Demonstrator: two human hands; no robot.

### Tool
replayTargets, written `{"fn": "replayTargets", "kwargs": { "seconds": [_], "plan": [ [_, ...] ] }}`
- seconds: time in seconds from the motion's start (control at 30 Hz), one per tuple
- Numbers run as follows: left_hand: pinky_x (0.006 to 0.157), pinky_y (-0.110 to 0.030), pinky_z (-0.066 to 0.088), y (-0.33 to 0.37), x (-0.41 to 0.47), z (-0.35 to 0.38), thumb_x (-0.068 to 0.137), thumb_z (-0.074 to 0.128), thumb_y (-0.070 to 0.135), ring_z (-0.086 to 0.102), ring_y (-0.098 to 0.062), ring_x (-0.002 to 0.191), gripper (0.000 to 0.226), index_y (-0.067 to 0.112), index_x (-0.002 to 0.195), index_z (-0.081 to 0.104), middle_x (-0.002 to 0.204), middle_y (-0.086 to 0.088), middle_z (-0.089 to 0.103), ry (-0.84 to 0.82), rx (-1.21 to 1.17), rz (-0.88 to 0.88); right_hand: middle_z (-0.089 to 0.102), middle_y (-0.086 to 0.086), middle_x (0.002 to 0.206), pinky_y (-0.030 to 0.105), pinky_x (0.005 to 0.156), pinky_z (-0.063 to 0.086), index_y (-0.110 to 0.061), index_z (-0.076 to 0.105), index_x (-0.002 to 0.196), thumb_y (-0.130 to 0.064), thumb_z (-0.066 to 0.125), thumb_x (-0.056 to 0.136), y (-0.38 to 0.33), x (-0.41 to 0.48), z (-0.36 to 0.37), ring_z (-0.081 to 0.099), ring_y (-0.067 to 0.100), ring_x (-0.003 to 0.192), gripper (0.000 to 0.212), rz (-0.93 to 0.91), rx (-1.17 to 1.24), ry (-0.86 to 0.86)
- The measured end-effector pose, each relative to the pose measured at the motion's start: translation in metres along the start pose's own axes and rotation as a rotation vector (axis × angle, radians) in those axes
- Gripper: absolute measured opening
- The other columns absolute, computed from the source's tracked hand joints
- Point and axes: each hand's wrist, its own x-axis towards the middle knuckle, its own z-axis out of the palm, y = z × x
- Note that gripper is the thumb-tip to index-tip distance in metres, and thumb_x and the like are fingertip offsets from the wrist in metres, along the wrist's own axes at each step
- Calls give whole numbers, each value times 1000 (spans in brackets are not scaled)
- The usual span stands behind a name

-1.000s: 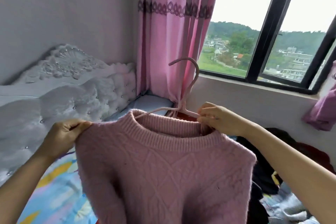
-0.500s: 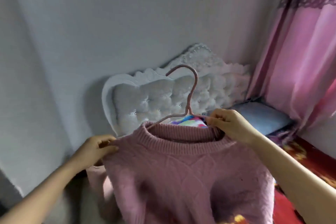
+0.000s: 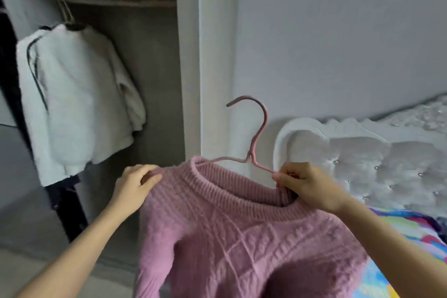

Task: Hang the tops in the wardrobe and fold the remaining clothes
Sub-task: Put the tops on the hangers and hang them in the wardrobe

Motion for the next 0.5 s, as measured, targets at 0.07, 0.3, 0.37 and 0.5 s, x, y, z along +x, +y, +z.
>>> {"fn": "replayTargets", "kwargs": {
  "seconds": [0.07, 0.3, 0.37, 0.5],
  "plan": [
    [99, -46, 40, -30, 13, -23, 90, 61, 21, 48, -31, 118, 38, 9, 125, 57, 125, -15, 56, 55, 19, -48, 49, -13, 41, 13, 50, 35, -8, 60, 60, -23, 57, 92, -26, 28, 34, 43, 3, 46, 36, -14, 20, 3],
    [92, -31, 35, -153, 26, -126, 89, 60, 10, 52, -31, 113, 36, 2, 124, 56, 126, -18, 56, 219, -25, -215, 50, 4, 45, 19, 45, 36, -1, 58, 53, -17, 65, 87, -102, 142, 162, 43, 11, 42, 38, 196, 297, 71],
    [90, -28, 32, -186, 29, -159, 90, 57, 5, 49, -31, 118, 35, -2, 124, 54, 127, -18, 55, 248, -45, -267, 50, 10, 52, 25, 49, 38, -1, 55, 52, -11, 69, 83, -128, 168, 198, 44, 19, 46, 35, 306, 465, 97],
    [93, -30, 33, -226, 39, -202, 91, 55, 5, 49, -31, 120, 35, -3, 125, 53, 127, -21, 54, 307, -71, -303, 50, 11, 54, 23, 44, 43, -1, 53, 59, 0, 60, 83, -166, 206, 237, 48, 20, 45, 24, 449, 805, 133]
  ]
}}
